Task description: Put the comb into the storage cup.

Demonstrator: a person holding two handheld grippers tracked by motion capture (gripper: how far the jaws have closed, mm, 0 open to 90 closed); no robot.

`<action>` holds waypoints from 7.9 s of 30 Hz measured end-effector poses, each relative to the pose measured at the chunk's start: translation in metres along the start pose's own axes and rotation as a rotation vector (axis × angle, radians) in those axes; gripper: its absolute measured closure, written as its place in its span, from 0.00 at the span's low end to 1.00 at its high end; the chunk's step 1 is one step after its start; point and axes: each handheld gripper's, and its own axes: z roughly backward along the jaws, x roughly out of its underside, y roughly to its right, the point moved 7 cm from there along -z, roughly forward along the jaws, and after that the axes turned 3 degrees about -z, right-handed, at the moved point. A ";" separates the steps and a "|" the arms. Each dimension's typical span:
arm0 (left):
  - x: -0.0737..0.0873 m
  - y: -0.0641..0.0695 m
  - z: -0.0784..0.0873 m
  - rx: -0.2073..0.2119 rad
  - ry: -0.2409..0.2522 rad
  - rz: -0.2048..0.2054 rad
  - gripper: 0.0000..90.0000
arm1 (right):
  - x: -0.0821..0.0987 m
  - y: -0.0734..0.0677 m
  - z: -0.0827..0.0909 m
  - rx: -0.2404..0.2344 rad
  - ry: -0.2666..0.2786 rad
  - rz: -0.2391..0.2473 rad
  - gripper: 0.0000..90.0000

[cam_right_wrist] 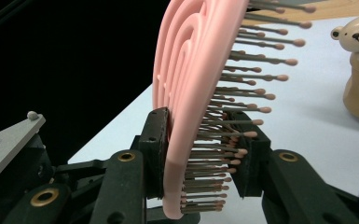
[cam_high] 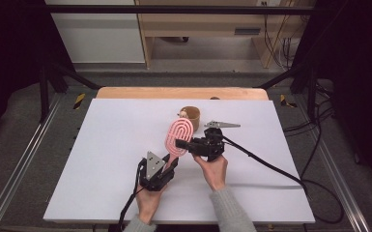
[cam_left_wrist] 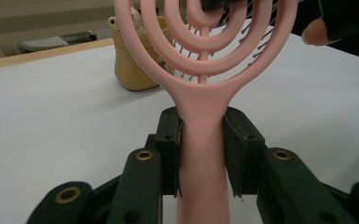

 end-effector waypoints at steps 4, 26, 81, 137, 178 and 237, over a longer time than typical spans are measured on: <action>0.000 0.000 0.000 0.008 0.000 0.004 0.76 | 0.000 -0.001 0.000 -0.003 0.000 0.002 0.70; -0.008 -0.008 0.006 0.076 0.019 0.062 0.54 | -0.004 0.001 0.004 0.031 0.017 0.021 0.71; -0.038 -0.070 0.039 0.224 -0.071 -0.029 0.03 | -0.048 0.006 0.048 0.142 0.140 0.102 0.70; 0.039 -0.150 0.088 0.126 -0.063 0.013 0.03 | -0.105 0.023 0.053 0.325 0.226 0.181 0.70; 0.043 -0.150 0.085 0.145 -0.075 0.031 0.03 | -0.162 0.045 0.043 0.447 0.332 0.177 0.70; 0.046 -0.152 0.083 0.146 -0.094 0.036 0.03 | -0.162 0.087 -0.003 0.511 0.330 0.127 0.70</action>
